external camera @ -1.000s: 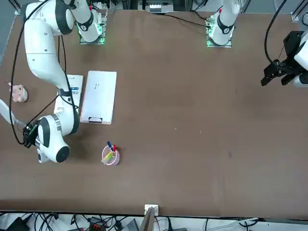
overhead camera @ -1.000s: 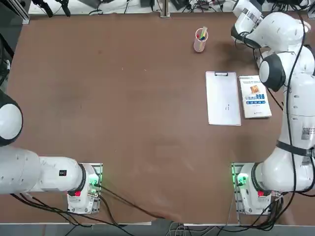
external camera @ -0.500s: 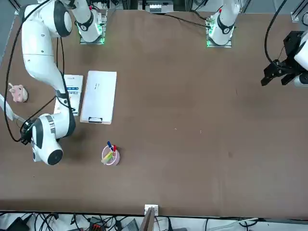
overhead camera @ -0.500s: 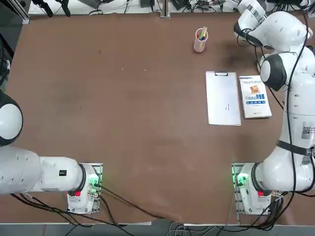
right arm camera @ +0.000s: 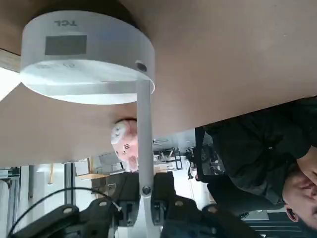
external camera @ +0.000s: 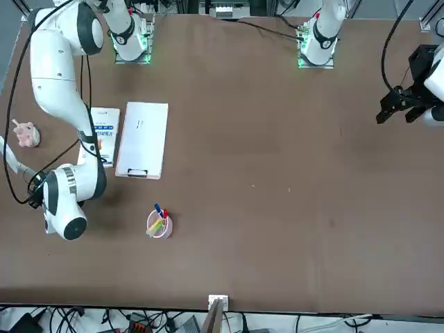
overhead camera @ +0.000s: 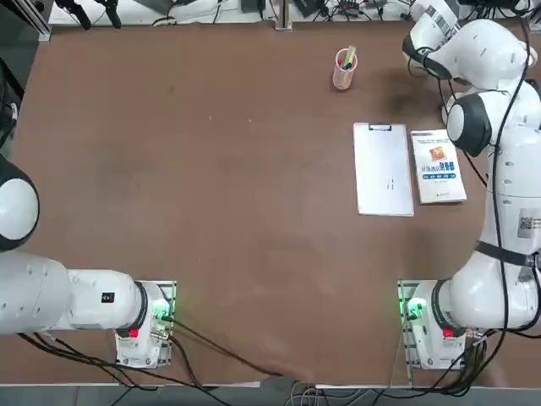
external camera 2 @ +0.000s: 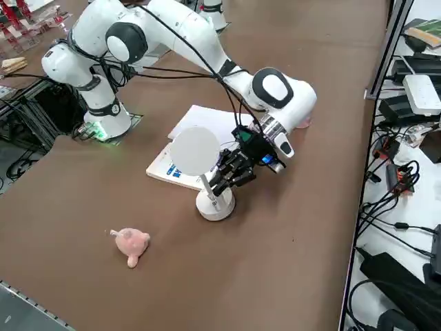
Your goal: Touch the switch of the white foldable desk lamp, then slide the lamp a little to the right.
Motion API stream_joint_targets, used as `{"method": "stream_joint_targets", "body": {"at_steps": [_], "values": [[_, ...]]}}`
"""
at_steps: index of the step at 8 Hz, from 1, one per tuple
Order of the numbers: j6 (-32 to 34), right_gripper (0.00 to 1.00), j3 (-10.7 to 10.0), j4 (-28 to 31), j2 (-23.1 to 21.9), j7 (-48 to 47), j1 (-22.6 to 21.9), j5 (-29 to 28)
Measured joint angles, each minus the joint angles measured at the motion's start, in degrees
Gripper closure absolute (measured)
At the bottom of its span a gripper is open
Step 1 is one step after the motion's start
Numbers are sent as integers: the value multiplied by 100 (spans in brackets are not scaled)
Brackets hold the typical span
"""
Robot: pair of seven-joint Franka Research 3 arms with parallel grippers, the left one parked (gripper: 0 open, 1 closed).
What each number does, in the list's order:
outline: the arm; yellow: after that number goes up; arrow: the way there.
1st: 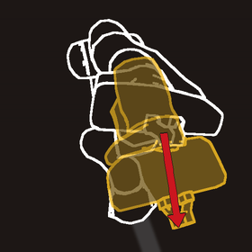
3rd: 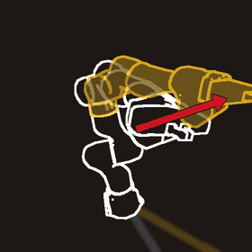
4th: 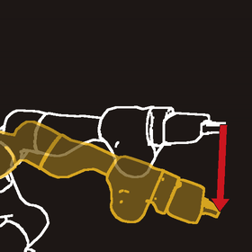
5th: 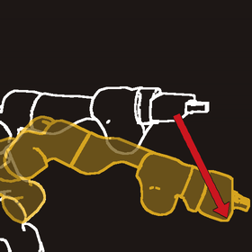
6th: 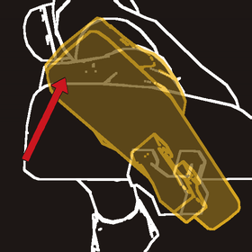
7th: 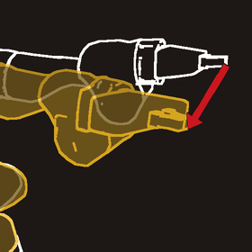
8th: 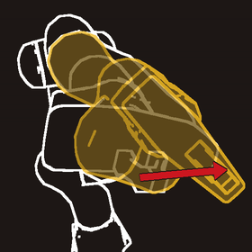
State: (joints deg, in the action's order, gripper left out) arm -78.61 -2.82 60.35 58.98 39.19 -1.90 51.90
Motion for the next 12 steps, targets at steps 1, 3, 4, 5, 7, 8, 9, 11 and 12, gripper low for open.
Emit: {"method": "stream_joint_targets", "body": {"at_steps": [1,3,4,5,7,8,9,11,12], "values": [[-2,82,0,-12,6,-22,0,0],[-10,81,1,-17,9,-83,3,-1],[-10,78,1,-23,9,-91,12,-1],[-11,77,1,-32,9,-95,20,-1],[-13,70,1,-41,9,-100,28,-1],[-17,69,1,-42,9,-101,28,-1],[-25,69,1,-43,9,-102,28,-1],[-46,67,1,-80,9,-107,28,-1],[-64,65,1,-117,9,-107,27,-1]]}}
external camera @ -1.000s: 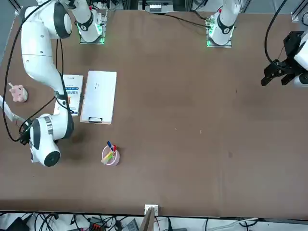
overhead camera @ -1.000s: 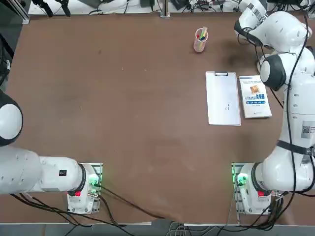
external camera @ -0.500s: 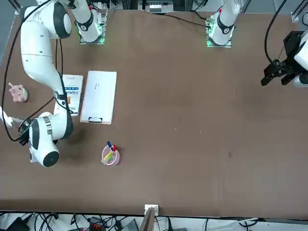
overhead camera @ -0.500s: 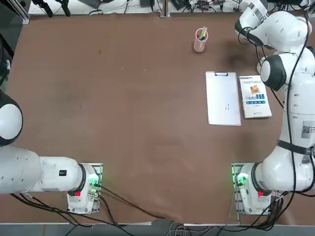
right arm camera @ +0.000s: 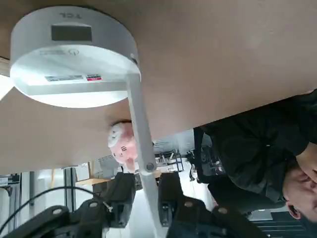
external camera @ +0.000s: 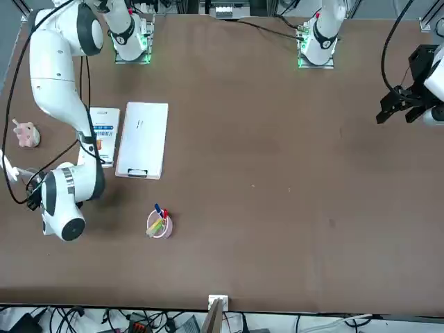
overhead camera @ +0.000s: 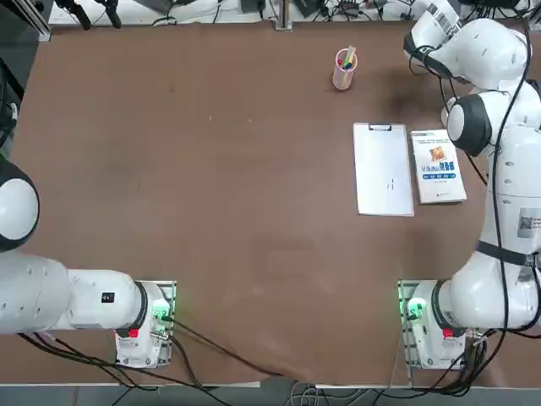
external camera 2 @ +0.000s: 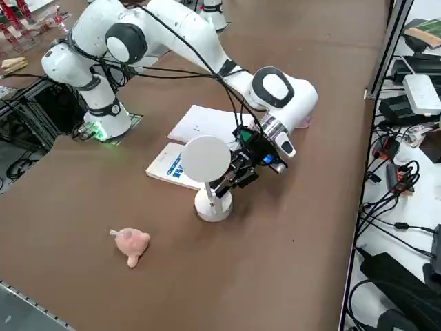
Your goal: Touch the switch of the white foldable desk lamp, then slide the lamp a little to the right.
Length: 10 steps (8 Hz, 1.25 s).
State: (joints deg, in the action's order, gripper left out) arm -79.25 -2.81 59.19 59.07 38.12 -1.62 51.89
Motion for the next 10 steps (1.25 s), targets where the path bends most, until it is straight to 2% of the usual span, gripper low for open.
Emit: {"method": "stream_joint_targets", "body": {"at_steps": [1,3,4,5,6,8,9,10], "values": [[-25,64,6,-33,0,0,-2,0],[-51,41,59,-92,0,-2,-22,0],[-87,38,72,-100,0,-2,-67,0],[-133,19,80,-104,0,-2,-145,0],[-177,11,89,-117,0,-2,-255,0],[-194,11,137,-169,-4,-2,-537,0],[-193,10,244,-239,-28,-2,-658,0],[-186,7,435,-332,-119,-5,-715,-67]]}}
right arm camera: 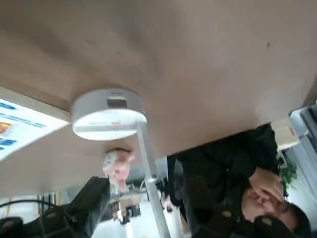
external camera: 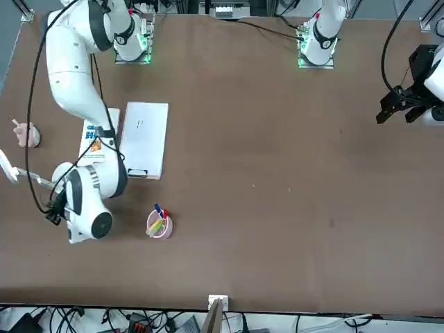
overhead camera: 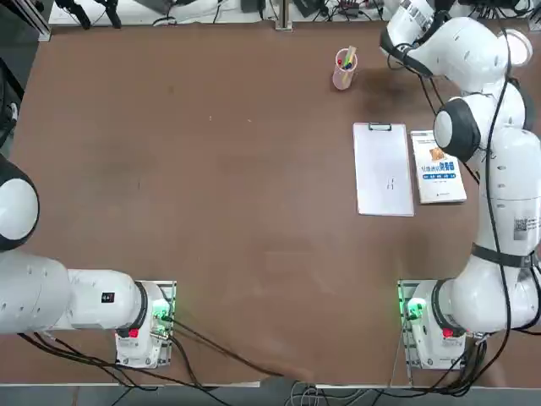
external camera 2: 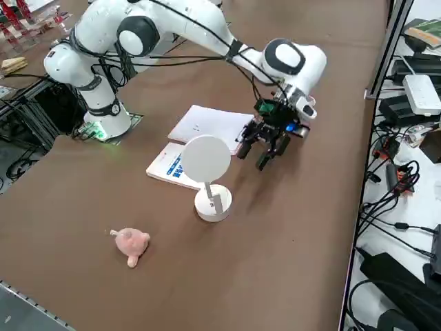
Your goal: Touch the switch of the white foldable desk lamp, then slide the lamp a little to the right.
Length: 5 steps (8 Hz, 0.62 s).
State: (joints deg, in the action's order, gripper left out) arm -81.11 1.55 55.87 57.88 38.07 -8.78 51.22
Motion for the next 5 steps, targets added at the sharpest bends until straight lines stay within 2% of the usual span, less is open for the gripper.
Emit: {"method": "stream_joint_targets", "body": {"at_steps": [1,2,4,5], "values": [[13,6,185,-74,-208,-23,19,-340],[29,3,237,-113,-513,-45,92,-926],[93,1,247,-125,-1116,-275,296,-1959],[332,1,252,-128,-1384,-556,338,-2404]]}}
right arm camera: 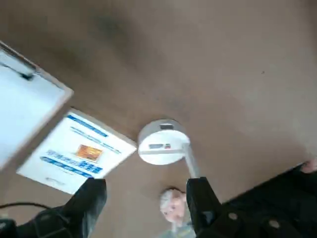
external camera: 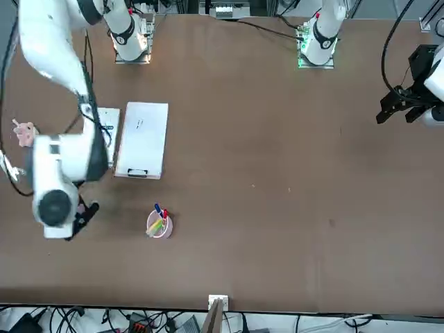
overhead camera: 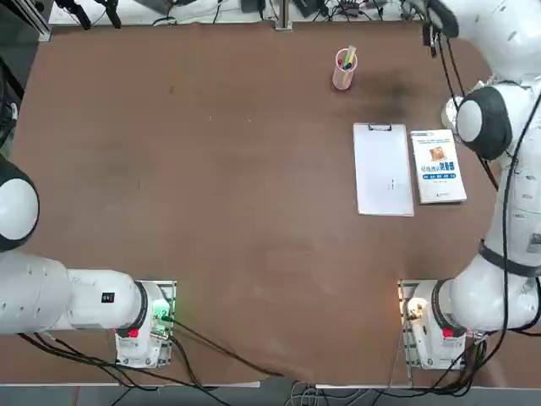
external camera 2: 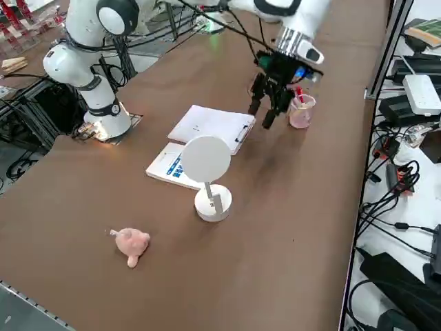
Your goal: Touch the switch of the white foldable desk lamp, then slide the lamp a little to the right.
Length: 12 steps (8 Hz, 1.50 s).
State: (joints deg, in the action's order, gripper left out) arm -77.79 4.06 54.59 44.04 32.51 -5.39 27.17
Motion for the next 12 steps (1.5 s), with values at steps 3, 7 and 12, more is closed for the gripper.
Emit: {"method": "stream_joint_targets", "body": {"at_steps": [3,7,12], "values": [[812,1,9,53,-761,-1049,45,-809],[282,0,11,1404,-2267,-1730,492,-1910],[-708,0,74,3282,-3968,-3014,538,-2556]]}}
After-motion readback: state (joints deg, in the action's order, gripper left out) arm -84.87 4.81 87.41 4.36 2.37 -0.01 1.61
